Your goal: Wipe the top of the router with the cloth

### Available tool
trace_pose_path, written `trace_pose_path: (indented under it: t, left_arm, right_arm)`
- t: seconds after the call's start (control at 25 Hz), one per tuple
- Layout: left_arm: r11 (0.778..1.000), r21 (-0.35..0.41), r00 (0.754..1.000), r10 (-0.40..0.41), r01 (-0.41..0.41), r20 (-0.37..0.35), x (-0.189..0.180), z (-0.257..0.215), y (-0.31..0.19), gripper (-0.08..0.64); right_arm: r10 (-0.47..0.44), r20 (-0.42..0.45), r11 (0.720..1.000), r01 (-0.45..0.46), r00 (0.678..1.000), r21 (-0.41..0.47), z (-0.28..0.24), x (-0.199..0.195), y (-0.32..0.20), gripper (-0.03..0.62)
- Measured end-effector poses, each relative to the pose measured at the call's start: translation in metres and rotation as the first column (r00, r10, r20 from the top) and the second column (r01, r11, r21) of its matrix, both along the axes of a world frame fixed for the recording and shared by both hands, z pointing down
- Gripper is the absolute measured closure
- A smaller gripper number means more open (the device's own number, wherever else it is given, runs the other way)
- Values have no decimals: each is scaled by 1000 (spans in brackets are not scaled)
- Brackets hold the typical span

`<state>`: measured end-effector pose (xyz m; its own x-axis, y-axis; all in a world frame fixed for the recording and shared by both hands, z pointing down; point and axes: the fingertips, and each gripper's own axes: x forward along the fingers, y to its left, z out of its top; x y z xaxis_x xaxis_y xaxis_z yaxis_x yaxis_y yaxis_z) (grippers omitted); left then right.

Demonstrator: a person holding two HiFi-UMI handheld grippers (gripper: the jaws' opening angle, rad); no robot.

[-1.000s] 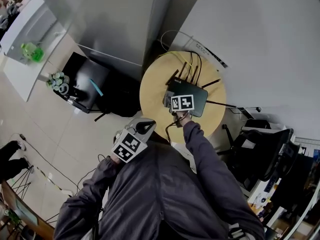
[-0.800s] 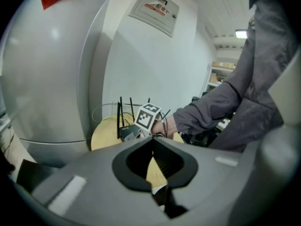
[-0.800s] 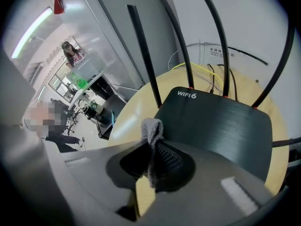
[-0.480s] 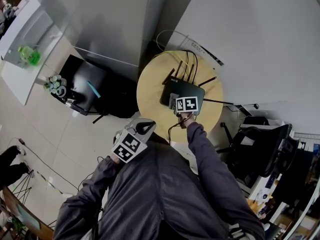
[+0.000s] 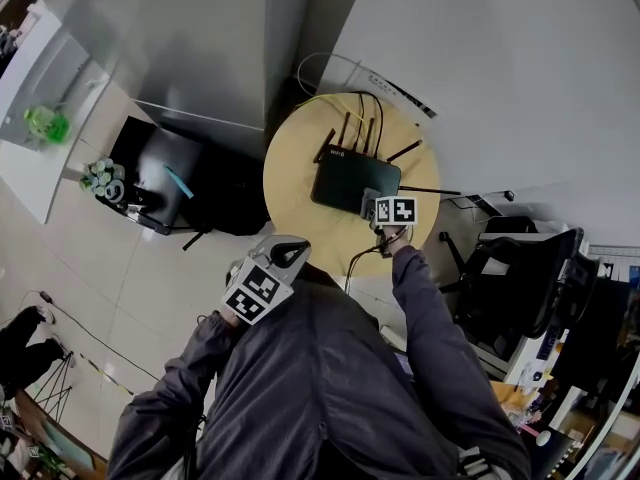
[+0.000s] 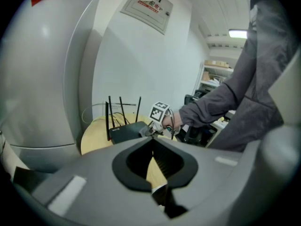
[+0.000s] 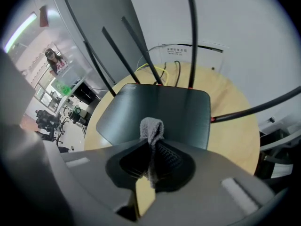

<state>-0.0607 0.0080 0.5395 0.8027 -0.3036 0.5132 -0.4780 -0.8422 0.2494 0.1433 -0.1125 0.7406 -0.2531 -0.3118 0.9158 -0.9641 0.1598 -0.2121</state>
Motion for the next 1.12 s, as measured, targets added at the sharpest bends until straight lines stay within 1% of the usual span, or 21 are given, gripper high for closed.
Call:
trace_pose_path:
  t: [0.16, 0.32, 0.44, 0.56, 0.6, 0.64, 0.72, 0.76, 0.88, 0.96, 1.04, 1.12]
  left_arm:
    - [1000, 0, 1000, 18, -18, 3, 3, 0, 2, 560]
    - [999, 1, 999, 36, -36, 9, 4, 1, 4, 560]
    - [999, 0, 999, 50, -50, 12, 5, 2, 6, 560]
    - [998, 2, 998, 62, -62, 15, 5, 3, 6, 560]
    - [998, 1, 998, 65, -65, 15, 5, 3, 7, 560]
    - [998, -2, 998, 67, -67, 16, 5, 4, 9, 560]
    - [998, -8, 997, 70, -70, 18, 3, 6, 12, 560]
    - [997, -9, 997, 71, -71, 19, 2, 6, 12, 560]
    - [997, 0, 997, 75, -75, 23, 1, 6, 12, 560]
    - [997, -1, 997, 73, -73, 26, -1, 6, 13, 560]
    - [998, -3, 997, 67, -67, 33, -6, 8, 15, 560]
    - [998, -6, 998, 55, -54, 41, -12, 9, 17, 560]
  right_arm:
    - [66, -20, 998, -66, 998, -5, 0, 35, 9, 569]
    - [116, -40, 993, -116, 992, -3, 1, 61, 19, 569]
    - [135, -59, 991, -136, 989, 1, 1, 72, 24, 569]
    - [150, -83, 989, -148, 985, 22, 0, 71, 22, 569]
    - [147, -67, 989, -144, 987, 42, -3, 64, 21, 569]
    - [132, -25, 989, -130, 991, 67, -7, 49, 20, 569]
    - [61, 75, 990, -70, 995, 121, -16, 2, 18, 569]
    - [14, 101, 989, -29, 995, 144, -19, -23, 17, 569]
    - [-109, 139, 981, 84, 984, 178, -22, -91, 19, 569]
    - [-159, 150, 976, 132, 976, 172, -18, -124, 24, 569]
    - [-179, 135, 976, 158, 975, 151, -7, -144, 28, 569]
    - [-163, 133, 981, 147, 978, 125, 5, -153, 31, 569]
